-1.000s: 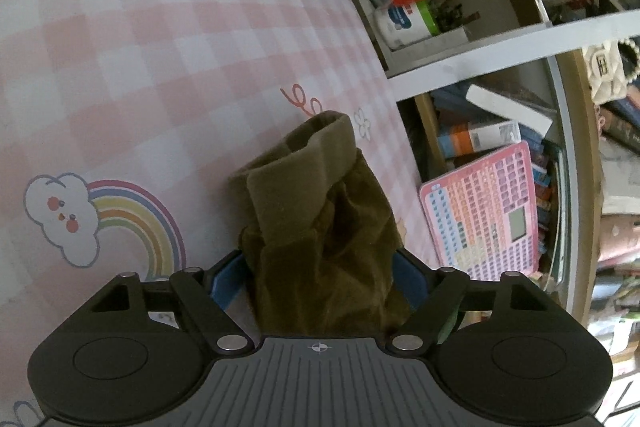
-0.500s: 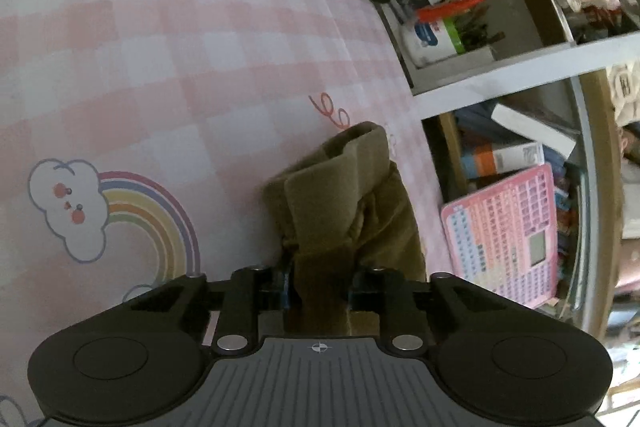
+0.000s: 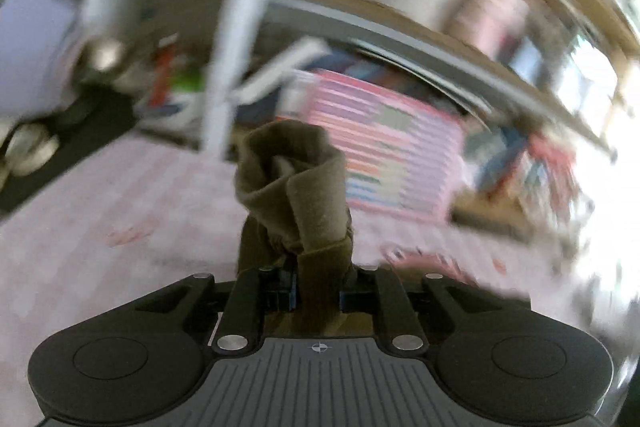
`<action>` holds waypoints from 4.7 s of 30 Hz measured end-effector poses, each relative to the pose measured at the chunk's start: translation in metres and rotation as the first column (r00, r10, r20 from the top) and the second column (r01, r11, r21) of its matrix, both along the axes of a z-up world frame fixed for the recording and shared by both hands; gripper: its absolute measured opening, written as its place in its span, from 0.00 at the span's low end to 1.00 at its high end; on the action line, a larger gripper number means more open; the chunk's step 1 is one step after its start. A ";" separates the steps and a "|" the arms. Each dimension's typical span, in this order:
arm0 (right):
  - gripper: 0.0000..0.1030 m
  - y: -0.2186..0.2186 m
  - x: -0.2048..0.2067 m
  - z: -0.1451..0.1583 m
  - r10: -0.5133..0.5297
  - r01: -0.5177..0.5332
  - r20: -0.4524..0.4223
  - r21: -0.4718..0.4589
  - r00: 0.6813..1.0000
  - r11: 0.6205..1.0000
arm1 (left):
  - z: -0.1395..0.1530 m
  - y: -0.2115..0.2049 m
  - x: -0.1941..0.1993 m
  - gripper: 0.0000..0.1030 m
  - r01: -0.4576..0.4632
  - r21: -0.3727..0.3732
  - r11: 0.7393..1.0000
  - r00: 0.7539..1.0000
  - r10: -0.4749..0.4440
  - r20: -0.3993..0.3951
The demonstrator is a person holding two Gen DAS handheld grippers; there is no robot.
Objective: Fold clothes
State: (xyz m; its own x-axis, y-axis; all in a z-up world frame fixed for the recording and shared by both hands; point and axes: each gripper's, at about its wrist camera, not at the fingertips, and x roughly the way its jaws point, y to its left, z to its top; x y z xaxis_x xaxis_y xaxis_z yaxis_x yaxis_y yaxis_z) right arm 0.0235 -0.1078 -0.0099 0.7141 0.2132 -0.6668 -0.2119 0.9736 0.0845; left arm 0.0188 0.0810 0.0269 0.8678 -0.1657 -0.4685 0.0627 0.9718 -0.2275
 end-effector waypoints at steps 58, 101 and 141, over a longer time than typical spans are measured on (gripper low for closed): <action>0.60 -0.126 0.012 0.003 0.247 -0.177 -0.169 0.347 0.954 0.921 | -0.018 -0.075 -0.046 0.82 -0.194 -0.068 0.979 0.939 0.165 -0.302; 0.88 -0.083 -0.112 0.021 -0.063 0.061 -0.026 -0.067 0.998 0.996 | -0.027 -0.055 -0.095 0.86 -0.044 0.140 0.989 0.949 0.085 -0.304; 0.59 -0.240 0.011 -0.027 0.131 0.002 -0.352 0.354 0.927 0.935 | -0.030 -0.174 -0.062 0.86 -0.274 0.122 0.954 0.877 0.300 -0.375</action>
